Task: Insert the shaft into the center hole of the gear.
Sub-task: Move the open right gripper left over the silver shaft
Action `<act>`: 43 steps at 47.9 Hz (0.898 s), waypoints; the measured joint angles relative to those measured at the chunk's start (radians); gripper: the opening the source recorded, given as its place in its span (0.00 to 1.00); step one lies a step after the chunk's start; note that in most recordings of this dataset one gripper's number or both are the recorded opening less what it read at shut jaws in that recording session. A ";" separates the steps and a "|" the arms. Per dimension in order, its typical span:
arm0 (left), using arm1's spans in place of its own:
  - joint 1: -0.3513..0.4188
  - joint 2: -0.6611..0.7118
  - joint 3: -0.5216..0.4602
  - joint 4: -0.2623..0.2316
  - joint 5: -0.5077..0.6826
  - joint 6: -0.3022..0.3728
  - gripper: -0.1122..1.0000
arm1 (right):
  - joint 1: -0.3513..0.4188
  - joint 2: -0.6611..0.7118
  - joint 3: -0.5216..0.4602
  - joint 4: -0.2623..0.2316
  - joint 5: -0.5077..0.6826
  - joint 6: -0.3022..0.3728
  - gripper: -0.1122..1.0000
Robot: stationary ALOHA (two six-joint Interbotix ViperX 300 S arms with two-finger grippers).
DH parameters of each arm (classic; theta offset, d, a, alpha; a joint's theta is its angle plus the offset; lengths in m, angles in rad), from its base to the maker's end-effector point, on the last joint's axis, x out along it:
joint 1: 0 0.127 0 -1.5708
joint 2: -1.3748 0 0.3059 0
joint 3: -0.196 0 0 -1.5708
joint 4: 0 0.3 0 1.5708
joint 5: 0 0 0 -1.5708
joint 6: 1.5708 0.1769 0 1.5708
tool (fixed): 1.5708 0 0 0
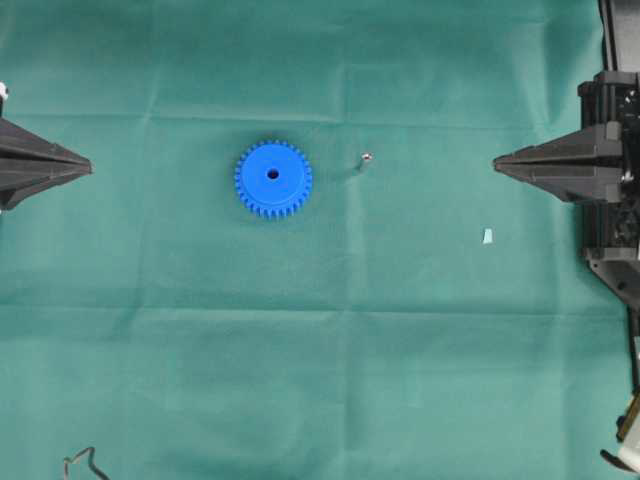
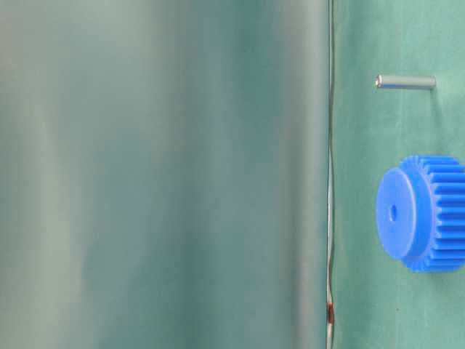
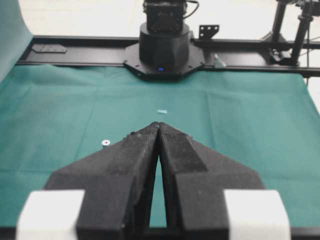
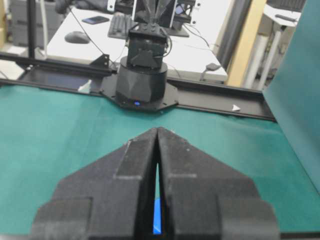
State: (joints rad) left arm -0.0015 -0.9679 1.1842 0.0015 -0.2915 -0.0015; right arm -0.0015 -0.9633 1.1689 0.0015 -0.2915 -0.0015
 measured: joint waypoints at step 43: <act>0.000 0.000 -0.025 0.009 0.083 -0.012 0.10 | -0.153 0.373 -0.060 0.071 -0.025 0.014 0.94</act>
State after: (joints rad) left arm -0.0015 -0.9679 1.1597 0.0107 -0.2086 -0.0138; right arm -0.1549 -0.5906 1.1091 0.0721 -0.3160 0.0123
